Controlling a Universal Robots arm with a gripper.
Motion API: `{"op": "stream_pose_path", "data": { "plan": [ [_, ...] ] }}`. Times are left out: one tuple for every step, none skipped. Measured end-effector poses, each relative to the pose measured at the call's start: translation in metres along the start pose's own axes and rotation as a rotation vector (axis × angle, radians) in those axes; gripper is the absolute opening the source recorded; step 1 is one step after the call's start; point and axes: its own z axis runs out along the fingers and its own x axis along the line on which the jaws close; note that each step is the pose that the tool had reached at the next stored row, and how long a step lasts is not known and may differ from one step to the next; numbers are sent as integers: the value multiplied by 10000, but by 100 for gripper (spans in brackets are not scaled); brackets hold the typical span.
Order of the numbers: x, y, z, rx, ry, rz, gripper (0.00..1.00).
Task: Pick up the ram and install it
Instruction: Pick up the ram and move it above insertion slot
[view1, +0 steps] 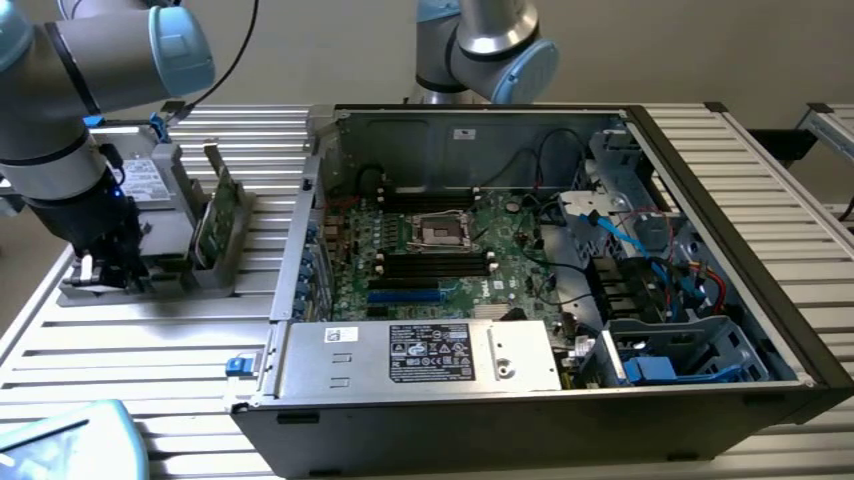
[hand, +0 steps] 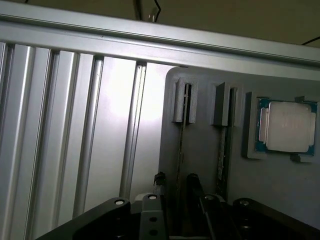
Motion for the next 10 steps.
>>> {"op": "stream_pose_path", "data": {
  "plan": [
    [0, 0, 0, 0, 0, 0, 31],
    [0, 0, 0, 0, 0, 0, 31],
    [0, 0, 0, -2, 0, 0, 29],
    [0, 0, 0, -3, -1, 0, 29],
    [0, 0, 0, -6, -2, 1, 22],
    [0, 0, 0, -7, -1, 1, 16],
    [0, 0, 0, -9, -1, 1, 14],
    [0, 0, 0, -11, -1, 1, 14],
    [0, 0, 0, -13, -2, 0, 14],
    [0, 0, 0, -13, -2, 0, 14]
  ]
}}
